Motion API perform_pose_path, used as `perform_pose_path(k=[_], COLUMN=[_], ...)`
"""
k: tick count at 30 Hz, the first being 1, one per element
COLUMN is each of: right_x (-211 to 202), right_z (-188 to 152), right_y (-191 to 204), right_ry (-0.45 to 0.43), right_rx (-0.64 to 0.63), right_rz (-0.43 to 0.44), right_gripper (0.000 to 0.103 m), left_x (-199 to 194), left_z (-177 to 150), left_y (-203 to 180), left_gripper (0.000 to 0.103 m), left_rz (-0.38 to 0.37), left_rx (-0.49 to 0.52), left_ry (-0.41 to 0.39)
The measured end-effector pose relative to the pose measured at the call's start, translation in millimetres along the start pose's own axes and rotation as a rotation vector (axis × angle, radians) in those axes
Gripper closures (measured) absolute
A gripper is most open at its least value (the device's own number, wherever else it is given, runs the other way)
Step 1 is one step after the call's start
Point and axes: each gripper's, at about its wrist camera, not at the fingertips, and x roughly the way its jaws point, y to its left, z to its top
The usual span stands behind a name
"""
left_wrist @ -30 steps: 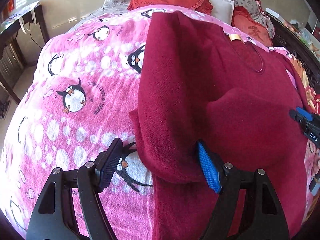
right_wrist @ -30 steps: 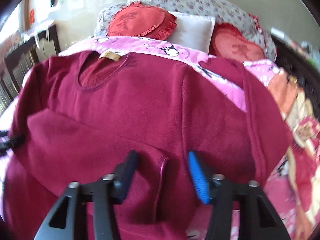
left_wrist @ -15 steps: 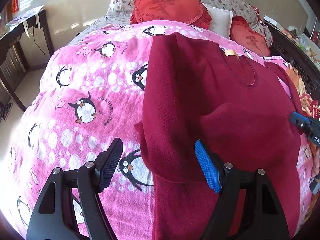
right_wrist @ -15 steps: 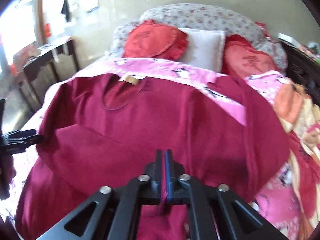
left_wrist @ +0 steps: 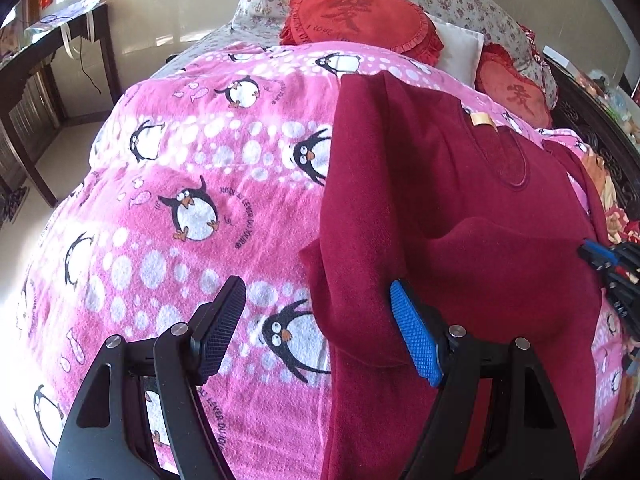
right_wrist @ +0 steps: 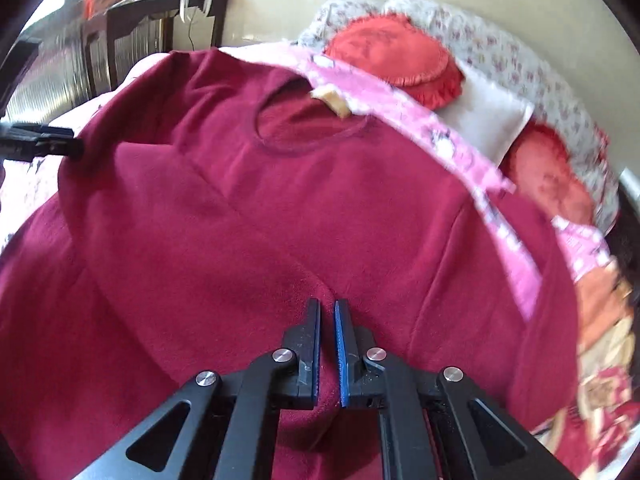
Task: Fold small clothes
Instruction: 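Grasp the shirt side with the right gripper and fold it toward the center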
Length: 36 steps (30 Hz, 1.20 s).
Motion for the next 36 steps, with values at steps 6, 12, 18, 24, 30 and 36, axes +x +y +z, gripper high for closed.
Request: perform_pose_path(k=[6,12,18,24,30,36], right_x=[-56,-12,-8,1,51,87], right_z=[30,8,14,87,130,131], right_y=[-41,-70,-84,-6,64,86], right_ry=[-0.167,0.032,-0.017,-0.122,-0.081,-0.006], right_rx=[0.116,0.232,0.392,0.221,-0.030,-0.082], right_rz=[-0.165,-0.299,-0.191,0.198,0.280,0.290], right_gripper=[0.097,0.097,0.087,0.069,0.069,0.088], left_x=[0,25,31,39,38,36], left_z=[8,0,3,3,0,-1], left_y=[-6,-14,-13,-5,5,13], left_gripper=[0.028,0.028,0.028,0.027,0.027,0.027], left_rz=[-0.004,0.021,0.020,0.004,-0.028,-0.055], left_rx=[-0.004,0.019,0.015,-0.023,-0.036,-0.049], left_ry=[-0.013,0.048,0.044,0.050,0.042,0.031])
